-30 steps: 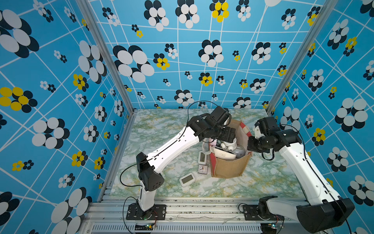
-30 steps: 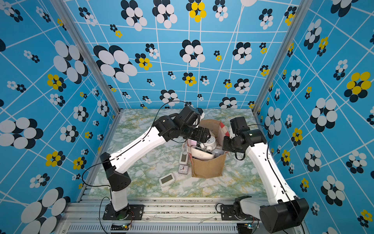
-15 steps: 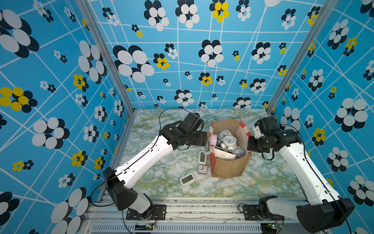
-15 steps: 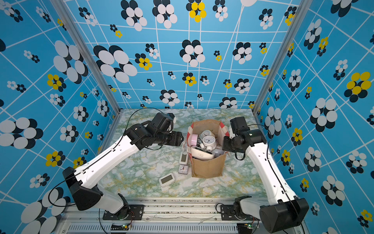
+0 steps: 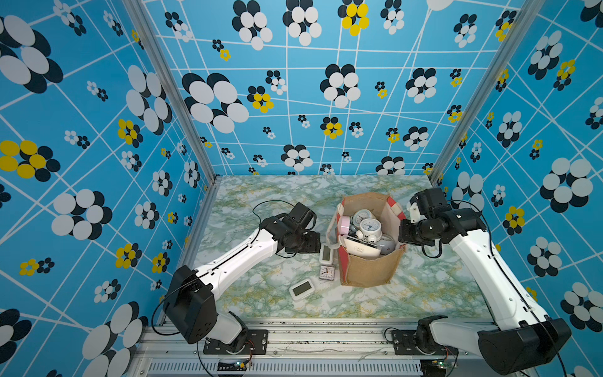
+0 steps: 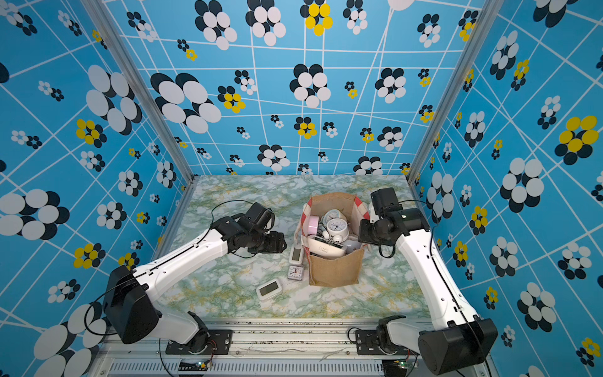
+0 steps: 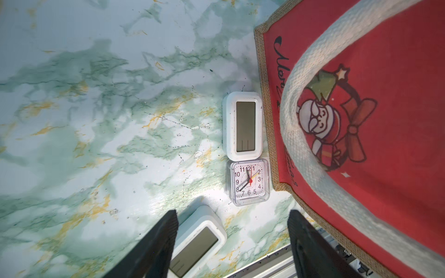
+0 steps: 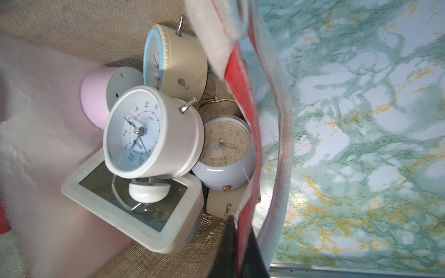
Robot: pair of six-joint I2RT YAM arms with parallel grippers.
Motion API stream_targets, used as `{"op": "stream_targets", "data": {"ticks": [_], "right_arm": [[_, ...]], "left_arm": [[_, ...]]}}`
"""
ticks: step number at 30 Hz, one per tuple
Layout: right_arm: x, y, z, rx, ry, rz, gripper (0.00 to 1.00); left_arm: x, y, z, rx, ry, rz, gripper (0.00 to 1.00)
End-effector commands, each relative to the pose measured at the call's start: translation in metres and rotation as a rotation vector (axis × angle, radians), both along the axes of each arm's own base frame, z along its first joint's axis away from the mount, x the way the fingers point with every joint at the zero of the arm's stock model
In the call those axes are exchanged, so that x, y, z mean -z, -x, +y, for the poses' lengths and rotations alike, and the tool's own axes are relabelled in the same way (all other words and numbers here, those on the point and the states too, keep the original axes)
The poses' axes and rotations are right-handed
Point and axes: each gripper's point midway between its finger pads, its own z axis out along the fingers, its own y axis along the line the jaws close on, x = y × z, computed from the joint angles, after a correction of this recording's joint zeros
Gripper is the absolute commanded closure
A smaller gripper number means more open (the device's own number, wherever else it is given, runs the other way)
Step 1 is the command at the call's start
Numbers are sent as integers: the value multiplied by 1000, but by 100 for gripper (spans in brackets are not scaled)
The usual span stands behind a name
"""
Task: Put the alarm clock into the canvas bag
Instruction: Pick up the alarm from the center of the board.
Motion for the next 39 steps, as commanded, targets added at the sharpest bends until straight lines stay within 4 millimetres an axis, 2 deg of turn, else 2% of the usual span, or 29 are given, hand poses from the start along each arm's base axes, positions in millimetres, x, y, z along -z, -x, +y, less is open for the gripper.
{"op": "stream_targets", "data": {"ticks": [1,9,17,20,22,31,39], "right_arm": [[-13,-10,2,-5,-4,-51,100],[-13,-11,3,0,-14,-53,100],[-12,-11,3,1,-10,-48,100],[-12,-11,3,1,-9,-47,100],[-12,-11,3,2,-8,-46,100],[-11,-11,3,0,-8,-42,100],[-9,-11,3,-1,-5,-38,100]], "left_arm": [[18,-7,-23,21,90,39,27],[52,-18,-47,51,93,84,27],[78,-26,-57,85,-41,77,20],[80,-26,-62,98,-48,71,17],[90,-25,-61,102,-82,83,17],[109,-28,-56,119,-227,58,16],[114,-30,-39,105,-312,49,27]]}}
